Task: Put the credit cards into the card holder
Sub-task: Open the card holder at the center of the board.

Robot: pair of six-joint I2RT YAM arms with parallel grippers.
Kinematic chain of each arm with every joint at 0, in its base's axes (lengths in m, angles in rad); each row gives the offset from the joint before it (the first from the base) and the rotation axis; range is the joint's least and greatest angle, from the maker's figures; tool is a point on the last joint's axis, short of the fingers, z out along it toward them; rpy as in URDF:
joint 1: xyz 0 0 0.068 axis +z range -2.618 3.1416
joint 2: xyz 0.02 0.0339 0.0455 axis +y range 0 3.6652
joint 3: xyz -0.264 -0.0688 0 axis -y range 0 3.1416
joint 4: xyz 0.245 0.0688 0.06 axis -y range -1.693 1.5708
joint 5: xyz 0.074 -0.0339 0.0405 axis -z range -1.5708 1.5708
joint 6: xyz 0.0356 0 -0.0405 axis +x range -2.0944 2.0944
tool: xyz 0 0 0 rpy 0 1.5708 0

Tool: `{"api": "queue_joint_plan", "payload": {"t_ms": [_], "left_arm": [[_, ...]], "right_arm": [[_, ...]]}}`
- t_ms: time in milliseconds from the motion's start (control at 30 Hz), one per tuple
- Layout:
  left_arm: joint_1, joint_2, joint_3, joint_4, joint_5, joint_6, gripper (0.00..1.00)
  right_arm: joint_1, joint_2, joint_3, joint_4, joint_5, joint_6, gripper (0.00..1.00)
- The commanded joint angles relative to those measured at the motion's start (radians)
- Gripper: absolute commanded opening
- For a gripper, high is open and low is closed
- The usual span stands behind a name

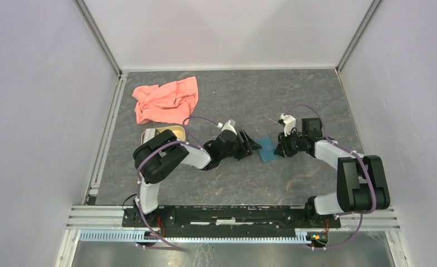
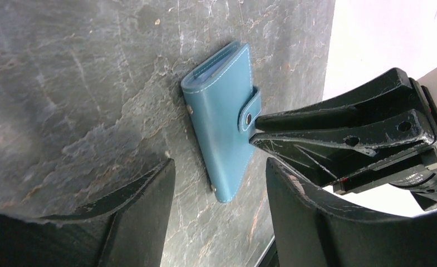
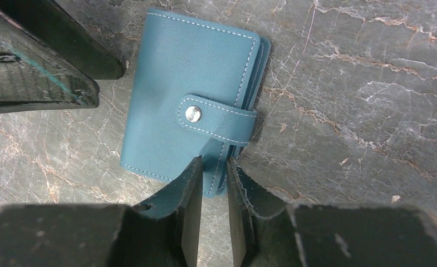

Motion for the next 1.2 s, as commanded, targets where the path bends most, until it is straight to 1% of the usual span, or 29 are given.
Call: {"api": "queue_joint_plan", "payload": {"t_ms": [0,233,433,567,633,667,700,767,800,833,867,900,1033,1067,1133,1167], "left_arm": [[-0.001,0.062,0.055,0.037,-0.01,-0.027,0.66],[-0.002,0.131,0.103,0.04,-0.006,-0.037,0.6],[-0.002,0.18,0.134,0.043,0.005,-0.039,0.57],[-0.003,0.205,0.155,0.048,0.014,-0.034,0.51],[-0.003,0.214,0.168,0.05,0.021,-0.021,0.46],[-0.003,0.218,0.173,0.051,0.027,-0.012,0.42],[-0.003,0.22,0.178,0.054,0.031,0.0,0.36],[-0.005,0.215,0.181,0.061,0.037,0.027,0.19],[-0.005,0.209,0.177,0.068,0.038,0.049,0.09],[-0.005,0.197,0.167,0.075,0.033,0.068,0.04],[-0.005,0.179,0.152,0.089,0.022,0.086,0.02],[-0.006,0.155,0.127,0.102,0.002,0.104,0.02],[-0.012,0.01,0.019,0.119,-0.106,0.172,0.02],[-0.016,-0.034,-0.006,0.104,-0.15,0.178,0.02],[-0.04,-0.121,-0.042,0.042,-0.219,0.187,0.02],[-0.055,-0.17,-0.052,-0.008,-0.276,0.181,0.02]], "right_arm": [[-0.001,0.03,0.039,-0.013,0.027,-0.009,0.27],[-0.001,0.046,0.042,-0.025,0.038,-0.016,0.23],[0.0,0.053,0.045,-0.03,0.029,-0.022,0.21],[0.0,0.058,0.047,-0.038,0.02,-0.029,0.2],[0.0,0.062,0.048,-0.041,0.017,-0.033,0.2],[0.001,0.062,0.048,-0.041,0.015,-0.034,0.2],[0.003,0.06,0.05,-0.044,0.014,-0.036,0.2],[0.001,0.054,0.053,-0.049,0.004,-0.046,0.2],[0.0,0.046,0.057,-0.053,-0.008,-0.06,0.21],[0.0,0.033,0.062,-0.061,-0.025,-0.078,0.22],[0.0,0.018,0.071,-0.075,-0.047,-0.103,0.25],[0.0,-0.004,0.083,-0.096,-0.072,-0.14,0.28],[-0.006,-0.144,0.096,-0.173,-0.233,-0.306,0.49],[-0.006,-0.193,0.08,-0.176,-0.271,-0.336,0.54],[-0.006,-0.272,0.038,-0.149,-0.33,-0.353,0.59],[-0.005,-0.31,0.018,-0.129,-0.357,-0.355,0.62]]}}
